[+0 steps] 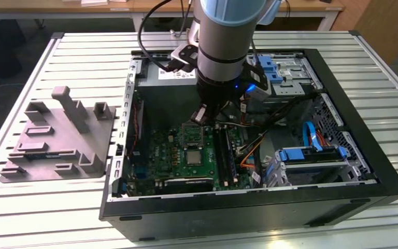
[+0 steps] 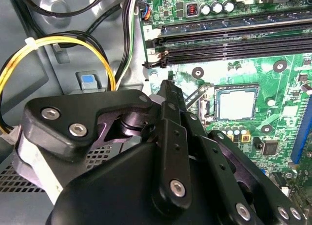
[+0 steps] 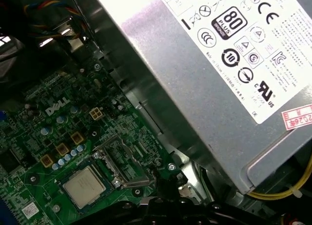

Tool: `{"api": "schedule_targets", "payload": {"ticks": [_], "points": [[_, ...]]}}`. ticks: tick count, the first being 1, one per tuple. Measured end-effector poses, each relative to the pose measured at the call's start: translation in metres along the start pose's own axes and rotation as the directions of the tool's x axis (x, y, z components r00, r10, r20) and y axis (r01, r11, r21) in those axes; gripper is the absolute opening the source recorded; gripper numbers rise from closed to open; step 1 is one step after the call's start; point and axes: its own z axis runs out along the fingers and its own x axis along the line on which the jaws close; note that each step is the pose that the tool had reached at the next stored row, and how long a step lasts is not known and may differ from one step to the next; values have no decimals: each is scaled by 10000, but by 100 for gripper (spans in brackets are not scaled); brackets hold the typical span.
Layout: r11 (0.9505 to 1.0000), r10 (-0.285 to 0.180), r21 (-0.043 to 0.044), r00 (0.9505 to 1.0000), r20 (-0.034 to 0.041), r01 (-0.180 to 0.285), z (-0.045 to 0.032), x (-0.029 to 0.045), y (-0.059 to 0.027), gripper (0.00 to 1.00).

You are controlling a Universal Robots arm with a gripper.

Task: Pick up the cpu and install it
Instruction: 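Close the cpu cover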

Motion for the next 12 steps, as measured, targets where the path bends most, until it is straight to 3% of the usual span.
{"api": "schedule_targets", "payload": {"ticks": [12], "points": [[9988,-478,-42,9988,-37,478,0,8,11,11]]}}
